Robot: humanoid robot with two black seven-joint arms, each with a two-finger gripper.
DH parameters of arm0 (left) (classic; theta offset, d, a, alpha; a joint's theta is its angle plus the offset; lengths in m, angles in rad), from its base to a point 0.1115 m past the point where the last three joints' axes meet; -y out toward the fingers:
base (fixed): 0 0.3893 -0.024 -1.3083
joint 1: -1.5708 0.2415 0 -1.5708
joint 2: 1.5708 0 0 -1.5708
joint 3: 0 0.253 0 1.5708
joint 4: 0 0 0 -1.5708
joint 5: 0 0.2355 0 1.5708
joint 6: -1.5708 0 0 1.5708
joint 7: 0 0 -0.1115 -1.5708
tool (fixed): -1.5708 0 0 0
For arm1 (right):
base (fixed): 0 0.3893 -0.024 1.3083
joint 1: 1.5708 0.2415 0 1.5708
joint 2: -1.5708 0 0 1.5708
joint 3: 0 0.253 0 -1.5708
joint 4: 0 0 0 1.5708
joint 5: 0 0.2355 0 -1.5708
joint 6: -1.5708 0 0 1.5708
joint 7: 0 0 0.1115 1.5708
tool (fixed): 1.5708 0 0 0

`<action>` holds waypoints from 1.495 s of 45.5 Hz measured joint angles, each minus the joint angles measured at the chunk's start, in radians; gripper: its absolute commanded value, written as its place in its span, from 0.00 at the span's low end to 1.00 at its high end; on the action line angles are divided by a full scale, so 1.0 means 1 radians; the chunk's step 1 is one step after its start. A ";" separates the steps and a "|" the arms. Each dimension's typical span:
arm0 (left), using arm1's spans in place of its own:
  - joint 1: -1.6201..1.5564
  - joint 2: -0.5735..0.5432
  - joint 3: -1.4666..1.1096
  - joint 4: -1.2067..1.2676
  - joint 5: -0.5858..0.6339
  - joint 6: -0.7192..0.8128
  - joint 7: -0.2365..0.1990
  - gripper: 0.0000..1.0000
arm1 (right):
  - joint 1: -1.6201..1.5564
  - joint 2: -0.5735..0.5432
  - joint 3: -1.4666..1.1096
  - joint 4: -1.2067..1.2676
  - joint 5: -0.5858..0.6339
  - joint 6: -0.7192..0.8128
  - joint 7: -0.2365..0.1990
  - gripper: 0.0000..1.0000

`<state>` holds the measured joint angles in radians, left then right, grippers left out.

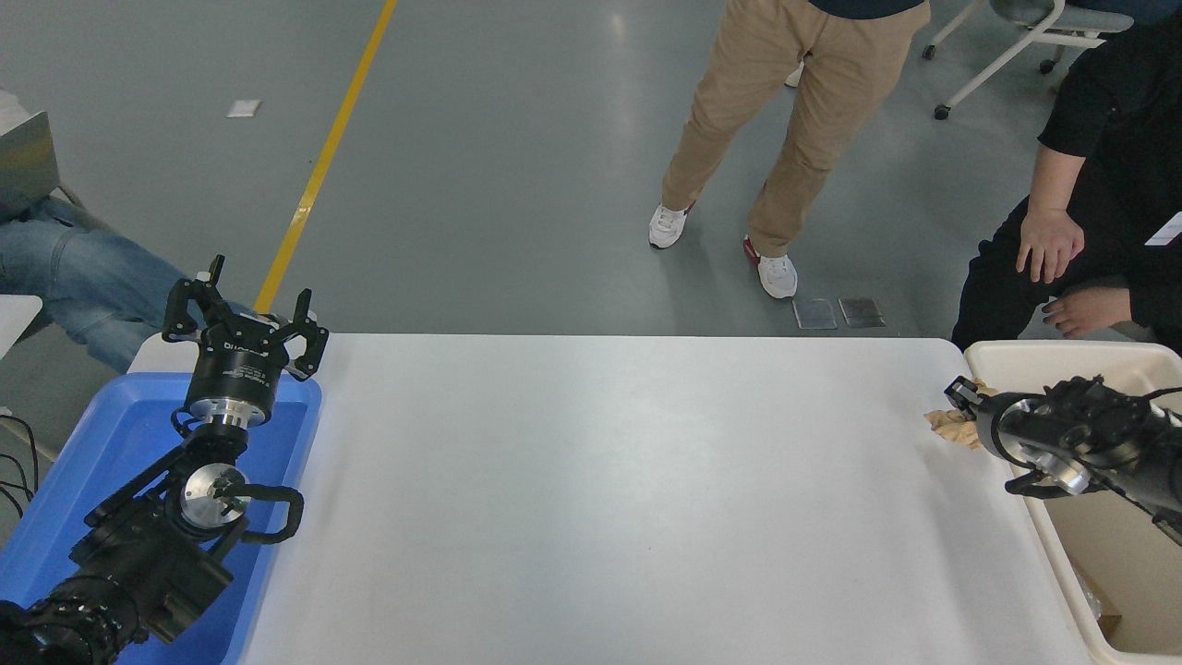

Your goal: Pick up paper ball place in dustbin

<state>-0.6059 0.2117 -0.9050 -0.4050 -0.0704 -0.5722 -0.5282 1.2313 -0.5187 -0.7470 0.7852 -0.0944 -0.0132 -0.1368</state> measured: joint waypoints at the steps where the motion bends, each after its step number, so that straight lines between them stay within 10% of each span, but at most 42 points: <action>1: 0.000 0.000 0.000 0.000 0.000 0.000 0.000 0.99 | 0.031 -0.014 -0.013 0.023 -0.005 0.016 0.001 0.00; 40: 0.000 0.000 0.000 0.000 0.000 0.000 0.000 0.99 | 0.817 -0.282 -0.314 0.373 -0.076 0.340 -0.006 0.00; 68: 0.000 0.000 0.000 0.000 0.000 0.000 0.000 0.99 | 0.563 -0.322 -0.348 0.071 -0.006 0.233 -0.011 0.00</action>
<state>-0.6059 0.2117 -0.9051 -0.4047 -0.0708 -0.5721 -0.5282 1.7946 -0.8406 -1.0953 0.8559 -0.1005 0.2198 -0.1482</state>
